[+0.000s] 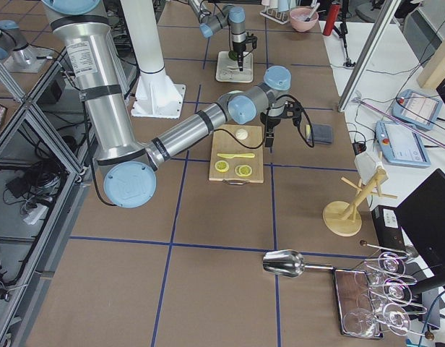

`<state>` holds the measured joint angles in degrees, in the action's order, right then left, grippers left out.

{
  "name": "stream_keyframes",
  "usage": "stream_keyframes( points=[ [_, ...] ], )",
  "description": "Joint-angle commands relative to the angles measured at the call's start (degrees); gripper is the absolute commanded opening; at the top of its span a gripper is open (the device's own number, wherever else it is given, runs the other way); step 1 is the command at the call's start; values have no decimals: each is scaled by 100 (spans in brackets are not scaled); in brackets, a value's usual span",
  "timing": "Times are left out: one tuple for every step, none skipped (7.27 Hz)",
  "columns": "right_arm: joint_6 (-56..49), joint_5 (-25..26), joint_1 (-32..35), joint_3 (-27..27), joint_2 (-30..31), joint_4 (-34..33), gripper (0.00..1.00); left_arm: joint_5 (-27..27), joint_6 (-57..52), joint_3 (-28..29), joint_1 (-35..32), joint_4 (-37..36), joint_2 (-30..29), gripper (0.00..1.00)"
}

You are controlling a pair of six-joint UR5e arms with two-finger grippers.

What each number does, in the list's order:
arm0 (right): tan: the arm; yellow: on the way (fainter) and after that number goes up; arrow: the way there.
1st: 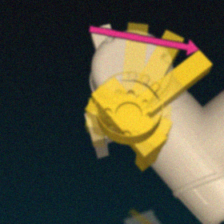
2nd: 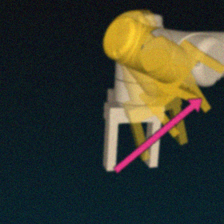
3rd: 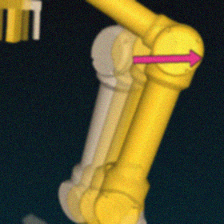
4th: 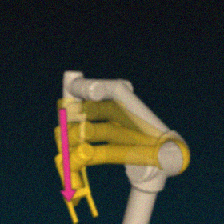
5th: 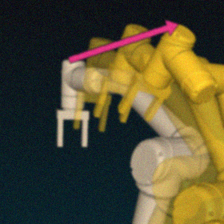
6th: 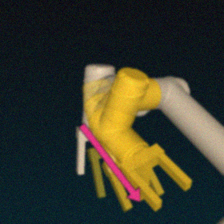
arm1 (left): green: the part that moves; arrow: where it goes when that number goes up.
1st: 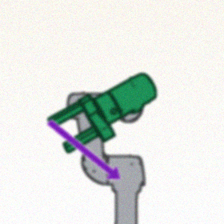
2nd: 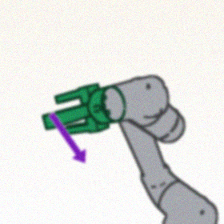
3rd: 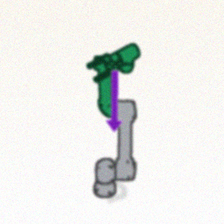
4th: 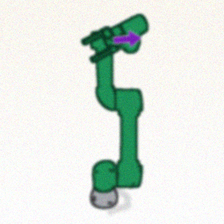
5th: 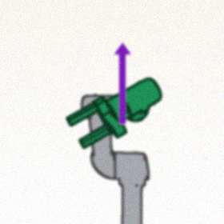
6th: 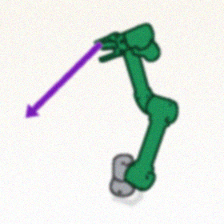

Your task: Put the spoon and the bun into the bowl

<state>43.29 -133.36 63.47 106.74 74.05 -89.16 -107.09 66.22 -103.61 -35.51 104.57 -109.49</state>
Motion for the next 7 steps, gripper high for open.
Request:
stream_keyframes(
  points=[
    [399, 502, -527, -66, -189, 169, 100, -424, 83, -186, -508, -33, -254, 0],
    [956, 730, -851, -135, -198, 545, 100, -479, 780, -134, -553, -7, -509, 0],
    [1493, 1150, -1263, -136, -207, 922, 100, -480, 1536, 119, -527, 37, -1025, 0],
    [1811, 1580, -1711, -197, -285, 970, 100, -480, 1978, 278, -484, 64, -1326, 0],
    [1988, 1968, -2089, -311, -417, 970, 100, -462, 2235, 367, -396, 299, -1346, 0],
    [2277, 2241, -2371, -512, -618, 970, 100, -445, 2455, 602, -352, 606, -1433, 0],
    [2298, 2348, -2583, -540, -629, 970, 100, -436, 2631, 840, -325, 678, -1643, 0]
  ],
)
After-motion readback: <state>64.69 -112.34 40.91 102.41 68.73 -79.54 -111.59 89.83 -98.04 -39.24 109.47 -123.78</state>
